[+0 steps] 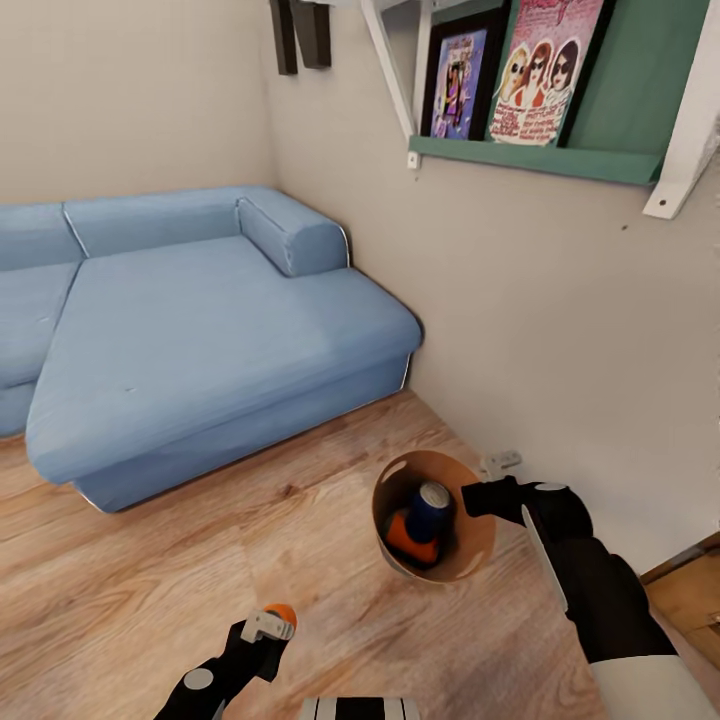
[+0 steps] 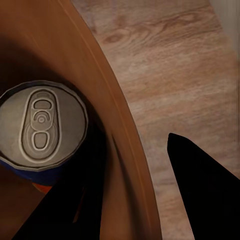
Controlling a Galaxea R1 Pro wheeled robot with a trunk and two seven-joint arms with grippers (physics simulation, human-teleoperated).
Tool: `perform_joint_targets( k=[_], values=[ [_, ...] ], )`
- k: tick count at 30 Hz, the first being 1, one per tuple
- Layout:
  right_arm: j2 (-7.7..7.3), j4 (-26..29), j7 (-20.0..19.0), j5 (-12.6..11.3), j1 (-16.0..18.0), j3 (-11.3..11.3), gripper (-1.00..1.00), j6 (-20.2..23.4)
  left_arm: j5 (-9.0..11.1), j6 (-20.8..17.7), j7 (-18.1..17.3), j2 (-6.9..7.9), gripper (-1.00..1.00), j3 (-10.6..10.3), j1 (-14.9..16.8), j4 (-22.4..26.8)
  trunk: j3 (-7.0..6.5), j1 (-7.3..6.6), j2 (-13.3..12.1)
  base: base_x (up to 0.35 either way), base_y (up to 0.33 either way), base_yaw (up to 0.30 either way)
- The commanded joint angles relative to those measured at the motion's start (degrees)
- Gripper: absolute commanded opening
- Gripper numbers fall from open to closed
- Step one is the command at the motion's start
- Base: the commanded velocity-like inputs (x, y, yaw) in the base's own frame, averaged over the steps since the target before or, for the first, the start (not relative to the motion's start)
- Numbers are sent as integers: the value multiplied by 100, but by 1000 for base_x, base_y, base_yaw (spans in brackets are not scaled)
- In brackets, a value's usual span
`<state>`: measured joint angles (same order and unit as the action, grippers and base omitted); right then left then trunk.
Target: Put the three can of soda from the living room inside the tash can in the kitchen.
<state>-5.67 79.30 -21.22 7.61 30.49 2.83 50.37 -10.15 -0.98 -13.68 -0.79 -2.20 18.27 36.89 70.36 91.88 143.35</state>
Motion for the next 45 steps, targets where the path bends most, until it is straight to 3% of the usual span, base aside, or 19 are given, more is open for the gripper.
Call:
perform_joint_targets(
  k=[1,7,11,13,19,21,22,25,26,27,29,30,31,33,34,36,37,42,45],
  values=[
    [5,1,4,-105,1,4,-100,17,-4,1,5,0,-100,-1,0,1,-23,-3,-1,0,0,0],
    [21,-31,4,-117,-104,72,-100,17,8,-15,-25,18,-100,12,-5,71,-156,-18,-9,0,0,0],
    [22,-36,-5,-130,-163,119,-100,17,26,-188,-56,31,-100,21,-7,481,-232,-87,-131,0,0,0],
    [22,-37,-10,-134,-190,131,-100,17,43,-652,-151,38,-100,27,-8,1027,-268,-131,-211,0,0,0],
    [15,-45,-17,-138,-221,137,-100,237,48,-1831,-989,96,-100,126,54,2516,-376,-262,-452,0,0,0],
    [5,-46,-67,-133,-223,152,-100,463,45,-2880,-1469,308,-100,300,305,3364,-412,-306,-532,0,0,0],
    [8,-46,-115,-131,-222,163,-100,530,47,-3306,-1733,411,-100,336,514,3534,-430,-328,-572,0,0,0],
    [8,-87,-297,-134,-205,259,-100,954,4,-4500,-3229,686,-100,382,1449,3723,-484,-394,-693,0,0,0],
    [0,-150,-364,-135,-184,285,-100,963,-15,-4887,-3813,809,-100,385,1825,3708,-501,-416,-733,0,0,0],
    [-6,-196,-403,-136,-173,295,-100,963,-21,-5064,-4082,879,-100,384,2017,3663,-519,-438,-773,0,0,0],
    [-21,-531,-612,-132,-39,320,-100,963,-35,-5663,-5151,1260,-100,344,2964,3004,-555,-482,-853,0,0,0],
    [-19,-599,-640,-132,25,324,-100,963,-36,-5726,-5324,1312,-100,325,3149,2828,-573,-504,-893,0,0,0],
    [-4,-818,-695,-125,255,346,-100,963,-40,-5846,-5760,1412,-100,142,3652,2253,-591,-526,-933,0,0,0],
    [12,-1001,-715,-115,405,390,-100,963,-48,-5890,-5939,1433,-100,-104,3934,1859,-627,-570,-1013,0,0,0],
    [74,-1244,-729,-102,583,477,-100,963,-54,-5902,-6052,1438,-100,-412,4189,1451,-645,-592,-1054,0,0,0],
    [164,-1591,-740,-89,832,579,-100,963,-52,-5902,-6161,1423,-100,-742,4431,1039,-681,-636,-1134,0,0,0],
    [183,-1700,-742,-87,903,602,-100,963,-50,-5902,-6188,1407,-100,-817,4482,955,-699,-658,-1174,0,0,0],
    [324,-2695,-745,-71,1491,700,-100,963,-56,-5902,-6290,951,-100,-1445,4658,646,-789,-767,-1374,0,0,0],
    [536,-3159,-675,-36,1685,744,-100,963,-69,-5902,-6296,617,-100,-2036,4678,570,-843,-833,-1495,0,0,0]
  ],
)
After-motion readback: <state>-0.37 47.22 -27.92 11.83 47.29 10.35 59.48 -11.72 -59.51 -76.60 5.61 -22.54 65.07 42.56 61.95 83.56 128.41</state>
